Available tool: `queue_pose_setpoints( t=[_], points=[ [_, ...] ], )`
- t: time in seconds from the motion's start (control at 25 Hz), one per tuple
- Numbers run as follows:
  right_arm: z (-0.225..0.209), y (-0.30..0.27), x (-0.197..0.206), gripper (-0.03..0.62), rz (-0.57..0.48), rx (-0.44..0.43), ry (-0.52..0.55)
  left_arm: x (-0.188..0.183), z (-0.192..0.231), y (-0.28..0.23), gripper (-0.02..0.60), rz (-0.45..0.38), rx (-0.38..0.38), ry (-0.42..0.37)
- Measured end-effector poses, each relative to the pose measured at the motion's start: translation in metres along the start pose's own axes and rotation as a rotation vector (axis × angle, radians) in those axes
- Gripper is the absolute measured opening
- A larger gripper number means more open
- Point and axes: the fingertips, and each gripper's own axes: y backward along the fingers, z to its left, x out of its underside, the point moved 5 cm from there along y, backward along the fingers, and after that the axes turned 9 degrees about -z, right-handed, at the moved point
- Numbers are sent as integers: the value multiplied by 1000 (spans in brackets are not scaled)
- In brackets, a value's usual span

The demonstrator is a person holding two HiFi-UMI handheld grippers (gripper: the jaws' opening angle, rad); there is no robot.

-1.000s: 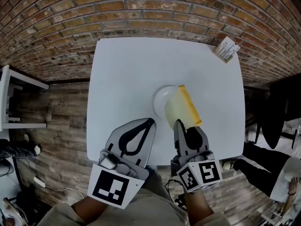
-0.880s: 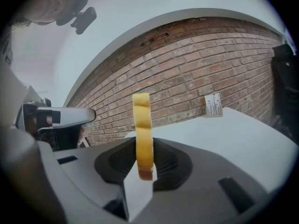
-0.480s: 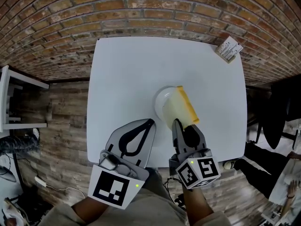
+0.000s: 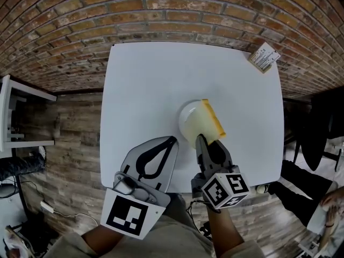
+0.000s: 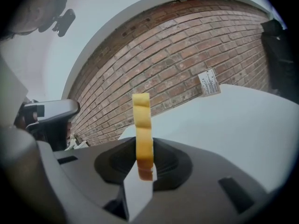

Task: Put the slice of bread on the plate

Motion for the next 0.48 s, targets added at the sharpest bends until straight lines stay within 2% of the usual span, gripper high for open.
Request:
queue_pose_setpoints(
  t=[0.48],
  points=[
    [-18, -10, 13, 95, 18, 32, -105, 1, 0, -4, 9, 2, 9, 3]
  ],
)
